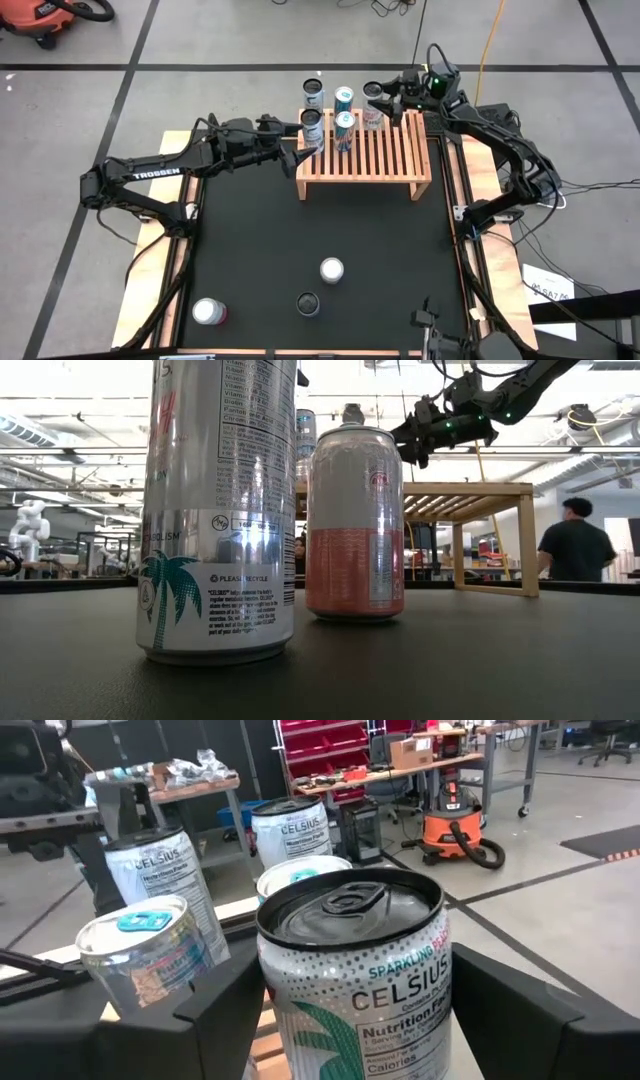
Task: Place canned beverage on shelf
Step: Put the pink soda can on the shelf
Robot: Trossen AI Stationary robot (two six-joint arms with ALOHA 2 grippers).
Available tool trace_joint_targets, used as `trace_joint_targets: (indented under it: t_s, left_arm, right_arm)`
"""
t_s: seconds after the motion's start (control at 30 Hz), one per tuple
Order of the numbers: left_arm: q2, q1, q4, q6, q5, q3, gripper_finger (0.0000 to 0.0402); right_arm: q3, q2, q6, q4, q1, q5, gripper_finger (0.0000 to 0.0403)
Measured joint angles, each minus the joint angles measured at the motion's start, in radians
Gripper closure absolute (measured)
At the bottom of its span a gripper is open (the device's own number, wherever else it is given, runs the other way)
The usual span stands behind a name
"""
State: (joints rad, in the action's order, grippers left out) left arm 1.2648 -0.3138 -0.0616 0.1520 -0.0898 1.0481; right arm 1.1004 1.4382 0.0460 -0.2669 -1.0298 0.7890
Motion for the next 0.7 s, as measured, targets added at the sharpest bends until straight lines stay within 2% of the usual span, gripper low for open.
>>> trace_joint_targets:
  t_s: [0.4, 0.7]
  left_arm:
    - [0.000, 0.000, 0.000, 0.000, -0.005, 0.000, 0.0006]
    - [0.000, 0.000, 0.000, -0.001, -0.013, 0.000, 0.0006]
  right_arm:
    - [-0.001, 0.004, 0.028, -0.066, 0.000, -0.001, 0.0121]
    - [-0.002, 0.004, 0.021, -0.034, 0.000, -0.003, 0.0121]
